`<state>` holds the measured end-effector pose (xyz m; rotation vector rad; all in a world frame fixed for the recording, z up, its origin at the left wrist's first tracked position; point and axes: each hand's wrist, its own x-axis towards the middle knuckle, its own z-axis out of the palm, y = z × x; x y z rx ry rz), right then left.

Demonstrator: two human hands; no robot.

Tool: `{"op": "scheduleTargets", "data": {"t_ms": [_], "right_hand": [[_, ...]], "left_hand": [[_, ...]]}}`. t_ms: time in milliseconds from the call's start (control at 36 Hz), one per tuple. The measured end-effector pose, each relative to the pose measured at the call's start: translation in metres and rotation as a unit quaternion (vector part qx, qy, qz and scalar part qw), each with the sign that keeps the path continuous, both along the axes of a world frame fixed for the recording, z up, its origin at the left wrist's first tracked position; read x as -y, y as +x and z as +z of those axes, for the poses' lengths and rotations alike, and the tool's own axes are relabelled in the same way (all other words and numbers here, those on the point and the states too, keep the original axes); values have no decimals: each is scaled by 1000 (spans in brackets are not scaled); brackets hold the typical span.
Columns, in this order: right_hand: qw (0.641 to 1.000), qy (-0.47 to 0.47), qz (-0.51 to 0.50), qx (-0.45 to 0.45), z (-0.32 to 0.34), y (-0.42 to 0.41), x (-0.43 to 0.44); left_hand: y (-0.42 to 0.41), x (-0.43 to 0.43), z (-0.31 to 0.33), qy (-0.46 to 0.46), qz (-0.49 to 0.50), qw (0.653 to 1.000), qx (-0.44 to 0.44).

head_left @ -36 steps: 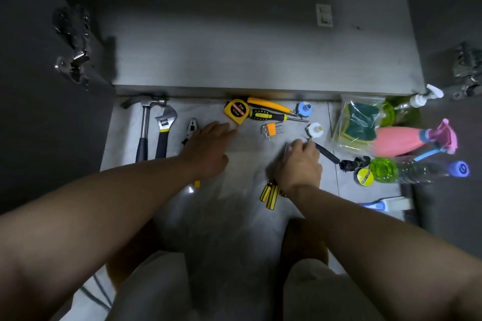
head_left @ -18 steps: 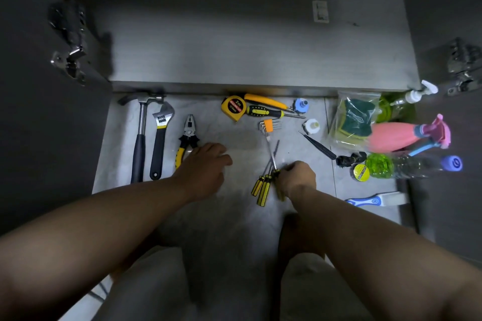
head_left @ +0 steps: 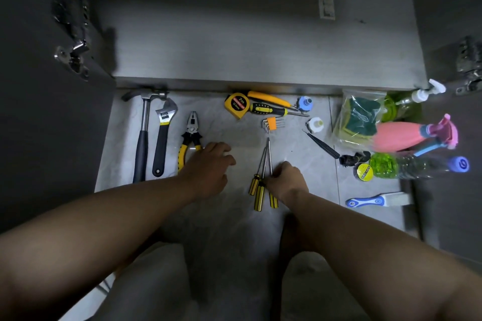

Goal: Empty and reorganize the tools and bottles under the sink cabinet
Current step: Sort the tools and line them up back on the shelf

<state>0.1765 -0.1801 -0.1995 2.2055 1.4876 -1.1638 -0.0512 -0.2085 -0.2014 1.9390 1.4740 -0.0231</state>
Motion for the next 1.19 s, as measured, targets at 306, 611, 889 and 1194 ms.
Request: {"op": "scheduleTargets", "data": {"t_ms": [306,611,889,1194], "right_hand": [[999,28,2,29,2,-4,6],[975,120,-48,-183,20,-57,-12],[982,92,-24,-163,20,-51,-5],[997,-81,16,12,10,-27,25]], "left_hand": [[0,-3,4,-19,-2,1000,12],[10,-5,3,-112,129,956,240],[5,-6,1,-134,258,932,219],[0,-11,1,-105,272,954,66]]}}
